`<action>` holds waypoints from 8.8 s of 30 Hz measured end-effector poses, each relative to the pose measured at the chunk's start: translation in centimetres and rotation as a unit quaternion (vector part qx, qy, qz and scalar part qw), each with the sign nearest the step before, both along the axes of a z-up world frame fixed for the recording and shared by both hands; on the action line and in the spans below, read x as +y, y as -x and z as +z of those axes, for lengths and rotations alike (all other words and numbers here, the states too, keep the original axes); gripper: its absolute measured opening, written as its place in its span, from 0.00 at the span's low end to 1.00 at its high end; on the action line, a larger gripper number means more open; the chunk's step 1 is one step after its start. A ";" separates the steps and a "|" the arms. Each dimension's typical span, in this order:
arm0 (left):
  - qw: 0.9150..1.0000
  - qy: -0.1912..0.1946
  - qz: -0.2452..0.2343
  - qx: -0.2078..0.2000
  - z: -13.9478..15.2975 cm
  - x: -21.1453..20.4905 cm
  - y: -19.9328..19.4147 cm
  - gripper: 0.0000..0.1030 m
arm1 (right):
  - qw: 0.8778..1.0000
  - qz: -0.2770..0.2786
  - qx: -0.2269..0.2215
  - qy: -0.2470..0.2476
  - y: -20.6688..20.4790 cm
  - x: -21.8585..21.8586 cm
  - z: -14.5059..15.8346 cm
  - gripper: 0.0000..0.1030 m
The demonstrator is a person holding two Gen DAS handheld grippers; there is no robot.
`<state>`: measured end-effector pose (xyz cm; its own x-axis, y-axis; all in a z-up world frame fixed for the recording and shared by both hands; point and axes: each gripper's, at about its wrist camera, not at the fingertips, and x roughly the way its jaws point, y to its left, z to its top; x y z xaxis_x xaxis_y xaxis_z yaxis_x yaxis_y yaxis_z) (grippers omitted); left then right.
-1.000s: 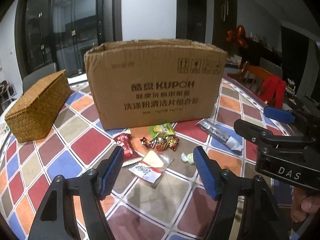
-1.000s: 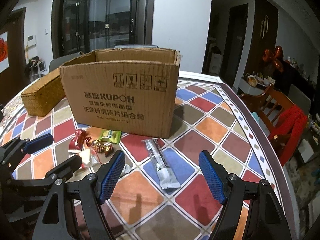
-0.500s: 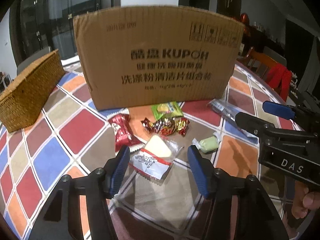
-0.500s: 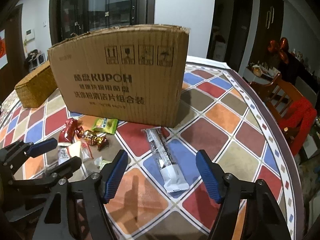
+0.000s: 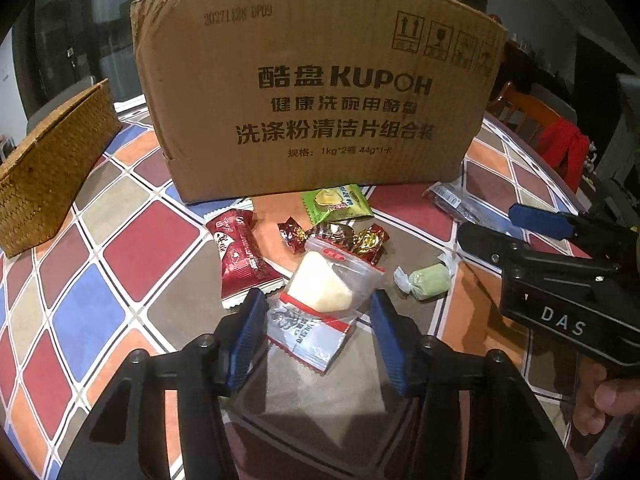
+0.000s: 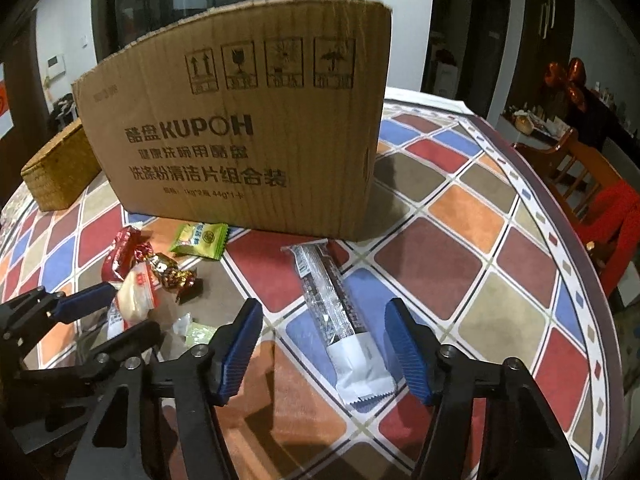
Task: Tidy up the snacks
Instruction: 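Grasp the clear bread packet with the left tool while the right tool grasps the stick packet, then lift both packets and carry them over the cardboard box, then open both tools to drop the packets into the box, then withdraw both open tools from the box toward the remaining candies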
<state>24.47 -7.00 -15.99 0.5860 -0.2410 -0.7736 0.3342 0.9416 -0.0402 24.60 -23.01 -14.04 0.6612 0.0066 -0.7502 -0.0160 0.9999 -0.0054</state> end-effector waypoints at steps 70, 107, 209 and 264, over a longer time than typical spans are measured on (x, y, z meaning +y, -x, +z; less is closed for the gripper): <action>0.995 0.023 0.025 -0.098 10.0 1.3 4.7 0.32 | 0.996 -0.007 -0.083 -0.013 6.5 0.1 9.2 0.19; 0.983 0.032 0.033 -0.176 18.1 2.7 3.8 0.32 | 0.986 -0.011 -0.165 -0.014 7.0 0.7 16.5 0.19; 0.981 0.027 0.072 -0.178 16.3 1.1 -10.6 0.72 | 0.986 -0.031 -0.164 -0.014 -7.2 0.6 15.5 0.57; 0.978 0.028 0.052 -0.202 18.0 3.5 1.4 0.75 | 0.980 -0.055 -0.190 0.001 4.9 1.3 16.8 0.60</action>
<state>23.03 -3.49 2.00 0.8647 -0.1995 -0.4609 0.2365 0.9713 0.0233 19.75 -21.66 2.72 0.8893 -0.0824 -0.4499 0.0959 0.9954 0.0072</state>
